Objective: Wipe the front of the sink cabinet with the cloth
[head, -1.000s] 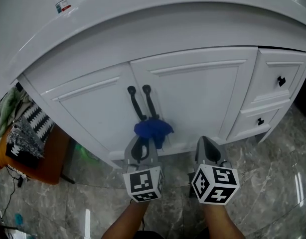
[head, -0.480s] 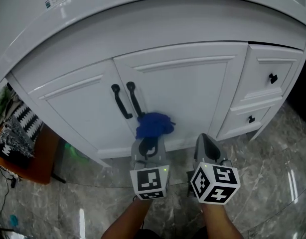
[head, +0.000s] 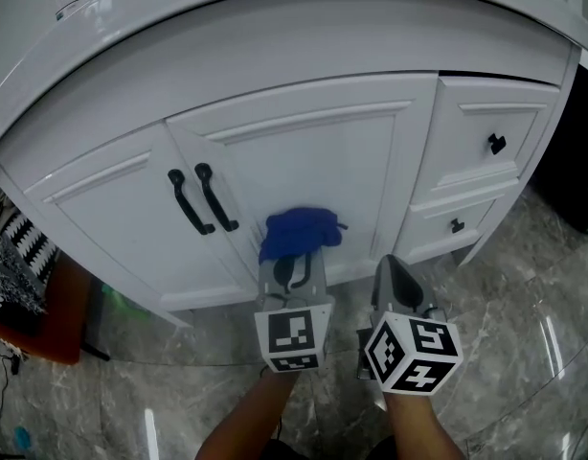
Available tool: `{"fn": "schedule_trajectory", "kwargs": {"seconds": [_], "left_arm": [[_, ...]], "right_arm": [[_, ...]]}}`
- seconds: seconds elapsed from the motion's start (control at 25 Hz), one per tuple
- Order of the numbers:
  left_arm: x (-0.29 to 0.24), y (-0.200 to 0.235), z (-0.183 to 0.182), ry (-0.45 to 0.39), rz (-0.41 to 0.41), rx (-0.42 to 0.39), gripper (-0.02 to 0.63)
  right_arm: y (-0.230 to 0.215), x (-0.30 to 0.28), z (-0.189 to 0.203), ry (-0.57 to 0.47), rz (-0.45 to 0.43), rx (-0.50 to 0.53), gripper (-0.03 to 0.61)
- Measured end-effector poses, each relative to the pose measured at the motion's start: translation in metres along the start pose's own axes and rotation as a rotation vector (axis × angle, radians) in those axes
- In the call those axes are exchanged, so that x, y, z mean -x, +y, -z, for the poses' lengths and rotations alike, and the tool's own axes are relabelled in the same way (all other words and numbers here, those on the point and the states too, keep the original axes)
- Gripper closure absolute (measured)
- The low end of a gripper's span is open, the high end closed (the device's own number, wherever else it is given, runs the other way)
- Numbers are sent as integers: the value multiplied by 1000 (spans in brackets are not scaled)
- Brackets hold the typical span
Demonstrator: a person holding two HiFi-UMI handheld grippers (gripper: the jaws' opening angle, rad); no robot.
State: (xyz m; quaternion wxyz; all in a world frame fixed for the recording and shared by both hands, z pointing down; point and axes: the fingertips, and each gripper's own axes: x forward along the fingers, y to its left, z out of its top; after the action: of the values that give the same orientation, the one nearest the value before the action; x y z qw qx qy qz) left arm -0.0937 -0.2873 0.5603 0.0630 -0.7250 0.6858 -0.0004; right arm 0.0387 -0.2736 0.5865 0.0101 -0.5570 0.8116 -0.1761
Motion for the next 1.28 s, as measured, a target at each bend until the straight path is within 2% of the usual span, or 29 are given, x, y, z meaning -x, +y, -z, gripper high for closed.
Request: {"fn": "schedule_trajectory", "kwargs": {"seconds": [0.4, 0.64, 0.84, 1.08, 1.28], "left_arm": [[-27, -57, 1, 9, 96, 17, 563], [-46, -99, 10, 56, 202, 44, 563], [-49, -111, 22, 82, 230, 45, 563], [-45, -104, 45, 144, 222, 77, 563], [-30, -72, 53, 149, 154, 112, 566]], "right_arm": [[-43, 8, -9, -16, 72, -13, 581], [-59, 12, -12, -28, 100, -32, 581], [-65, 11, -10, -25, 113, -37, 581], [-61, 7, -7, -20, 107, -12, 581], [-58, 5, -6, -20, 104, -9, 581]]}}
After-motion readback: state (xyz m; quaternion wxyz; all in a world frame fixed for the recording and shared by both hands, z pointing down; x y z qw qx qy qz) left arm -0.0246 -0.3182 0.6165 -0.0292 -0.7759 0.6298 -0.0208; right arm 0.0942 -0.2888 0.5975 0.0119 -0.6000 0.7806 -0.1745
